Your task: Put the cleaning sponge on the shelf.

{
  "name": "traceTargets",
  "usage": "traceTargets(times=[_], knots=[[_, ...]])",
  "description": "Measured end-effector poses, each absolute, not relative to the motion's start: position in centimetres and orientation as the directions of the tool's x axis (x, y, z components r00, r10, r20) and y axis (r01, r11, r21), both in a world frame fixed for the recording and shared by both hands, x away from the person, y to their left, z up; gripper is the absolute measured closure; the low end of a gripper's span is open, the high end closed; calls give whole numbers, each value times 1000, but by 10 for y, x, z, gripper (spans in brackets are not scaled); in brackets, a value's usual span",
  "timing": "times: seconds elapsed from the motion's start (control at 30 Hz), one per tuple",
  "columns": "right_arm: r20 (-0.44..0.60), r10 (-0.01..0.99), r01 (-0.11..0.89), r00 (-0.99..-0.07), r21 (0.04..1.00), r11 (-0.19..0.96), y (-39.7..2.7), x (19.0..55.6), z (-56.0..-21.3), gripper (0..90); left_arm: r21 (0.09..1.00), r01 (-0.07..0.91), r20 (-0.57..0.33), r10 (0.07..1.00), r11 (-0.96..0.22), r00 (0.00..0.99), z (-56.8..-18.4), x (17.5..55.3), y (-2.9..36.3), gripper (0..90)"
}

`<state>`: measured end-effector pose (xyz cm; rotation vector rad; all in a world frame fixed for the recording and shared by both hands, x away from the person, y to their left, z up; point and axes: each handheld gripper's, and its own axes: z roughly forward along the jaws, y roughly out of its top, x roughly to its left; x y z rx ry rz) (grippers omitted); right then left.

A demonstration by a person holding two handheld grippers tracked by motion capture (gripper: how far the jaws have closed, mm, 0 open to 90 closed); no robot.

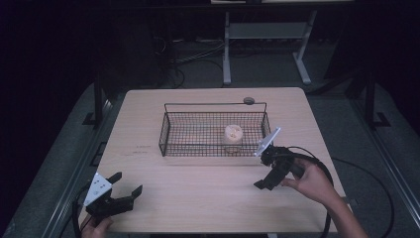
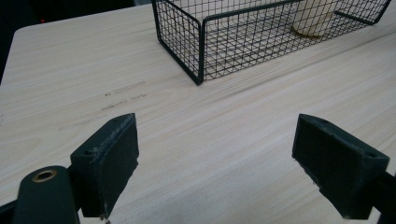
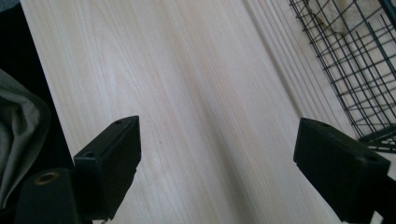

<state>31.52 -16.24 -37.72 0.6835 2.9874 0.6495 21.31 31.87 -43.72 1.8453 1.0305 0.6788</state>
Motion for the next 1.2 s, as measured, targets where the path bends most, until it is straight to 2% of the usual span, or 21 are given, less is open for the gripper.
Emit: traceTargets(times=[1.2], knots=[[104,501,494,-859,425,759,-217,284,-409,145,889,377,39,862,-261,505,-438,212,318,138]])
